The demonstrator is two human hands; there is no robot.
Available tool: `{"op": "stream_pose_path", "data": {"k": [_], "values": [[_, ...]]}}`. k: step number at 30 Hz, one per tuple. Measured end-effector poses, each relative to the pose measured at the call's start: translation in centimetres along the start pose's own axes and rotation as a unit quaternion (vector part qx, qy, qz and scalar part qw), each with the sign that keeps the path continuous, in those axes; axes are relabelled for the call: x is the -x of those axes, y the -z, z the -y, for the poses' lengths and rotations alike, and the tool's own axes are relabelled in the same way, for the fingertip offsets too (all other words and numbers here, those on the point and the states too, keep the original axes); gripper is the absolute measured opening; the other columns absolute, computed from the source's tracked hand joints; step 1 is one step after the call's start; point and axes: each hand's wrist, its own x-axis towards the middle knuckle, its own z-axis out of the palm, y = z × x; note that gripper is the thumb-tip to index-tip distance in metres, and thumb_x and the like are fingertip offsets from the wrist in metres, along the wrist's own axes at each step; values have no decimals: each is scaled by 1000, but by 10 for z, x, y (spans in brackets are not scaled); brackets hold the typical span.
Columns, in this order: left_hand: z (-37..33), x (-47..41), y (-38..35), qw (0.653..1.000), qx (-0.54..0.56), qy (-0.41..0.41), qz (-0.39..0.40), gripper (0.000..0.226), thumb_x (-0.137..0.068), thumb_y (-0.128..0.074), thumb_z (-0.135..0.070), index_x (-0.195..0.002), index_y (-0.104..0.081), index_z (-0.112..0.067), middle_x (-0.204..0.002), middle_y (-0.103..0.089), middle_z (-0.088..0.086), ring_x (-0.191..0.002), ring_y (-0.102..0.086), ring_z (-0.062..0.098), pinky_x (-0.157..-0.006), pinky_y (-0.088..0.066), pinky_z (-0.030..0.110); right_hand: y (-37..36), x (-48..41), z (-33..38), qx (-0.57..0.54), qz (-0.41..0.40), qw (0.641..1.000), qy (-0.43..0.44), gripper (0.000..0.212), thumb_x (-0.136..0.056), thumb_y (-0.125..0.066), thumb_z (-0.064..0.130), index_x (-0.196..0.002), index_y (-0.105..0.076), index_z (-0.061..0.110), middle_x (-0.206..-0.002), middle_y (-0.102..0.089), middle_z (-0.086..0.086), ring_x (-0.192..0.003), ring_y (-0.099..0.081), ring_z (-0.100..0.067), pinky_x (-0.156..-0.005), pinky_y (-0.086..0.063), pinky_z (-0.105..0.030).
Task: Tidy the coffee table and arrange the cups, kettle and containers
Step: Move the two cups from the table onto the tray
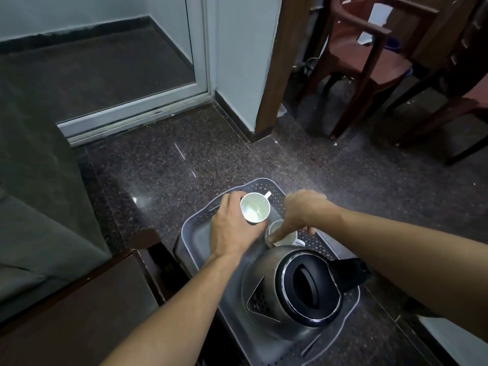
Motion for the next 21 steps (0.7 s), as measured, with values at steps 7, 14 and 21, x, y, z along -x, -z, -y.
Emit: {"op": "stream_pose_path", "data": {"k": [7,14,21], "values": [[-3,-8,-19,1000,0,5,11,70,-58,-87,-59,-111,-55,-26,-108,-61,-4,-97,-66,26,-74,-46,37,16,-7,-11,-95,-94,989,56,82,-57,-88,67,-119,-60,19,-89,-70,0,-75,-72,-17,-75,-62,-36],[5,-13,-35,999,1,32,24,72,-60,-86,-63,-114,-55,-25,-112,-61,-3,-102,-65,25,-79,-48,39,6,-8,-14,-123,-95,987,50,70,-67,-86,56,-123,-62,22,-111,-70,-6,-96,-67,-26,-85,-59,-38],[1,-12,-33,998,0,41,54,83,-66,-89,-53,-134,-52,-21,-126,-57,3,-113,-61,28,-86,-45,35,10,-5,-14,-134,-104,985,37,43,-73,-86,41,-107,-71,18,-85,-73,-4,-69,-73,-21,-72,-64,-37]]}}
